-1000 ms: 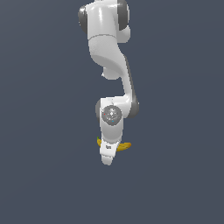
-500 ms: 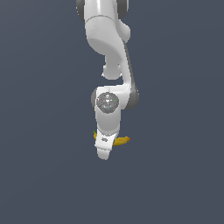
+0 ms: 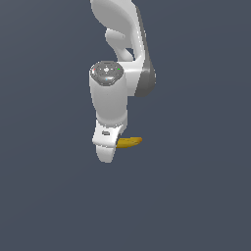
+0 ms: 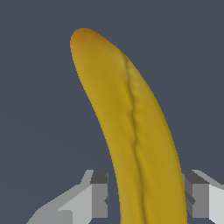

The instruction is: Pick up the object and move it to a goal position.

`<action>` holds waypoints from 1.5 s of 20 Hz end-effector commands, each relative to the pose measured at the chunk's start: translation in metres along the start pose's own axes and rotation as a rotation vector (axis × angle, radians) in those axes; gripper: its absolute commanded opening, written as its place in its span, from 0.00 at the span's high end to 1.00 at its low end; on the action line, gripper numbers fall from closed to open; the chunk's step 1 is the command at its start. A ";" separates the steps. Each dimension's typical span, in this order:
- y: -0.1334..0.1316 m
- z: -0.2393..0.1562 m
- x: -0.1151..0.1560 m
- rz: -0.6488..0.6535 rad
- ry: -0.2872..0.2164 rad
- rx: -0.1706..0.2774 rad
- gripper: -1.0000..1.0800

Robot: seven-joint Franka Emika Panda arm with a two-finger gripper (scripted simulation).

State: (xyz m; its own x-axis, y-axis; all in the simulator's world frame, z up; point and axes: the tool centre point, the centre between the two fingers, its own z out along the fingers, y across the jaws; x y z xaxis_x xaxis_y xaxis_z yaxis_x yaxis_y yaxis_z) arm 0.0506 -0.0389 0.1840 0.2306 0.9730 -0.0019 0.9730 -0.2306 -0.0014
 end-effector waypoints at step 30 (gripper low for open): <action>-0.013 -0.237 -0.063 0.001 0.002 -0.001 1.00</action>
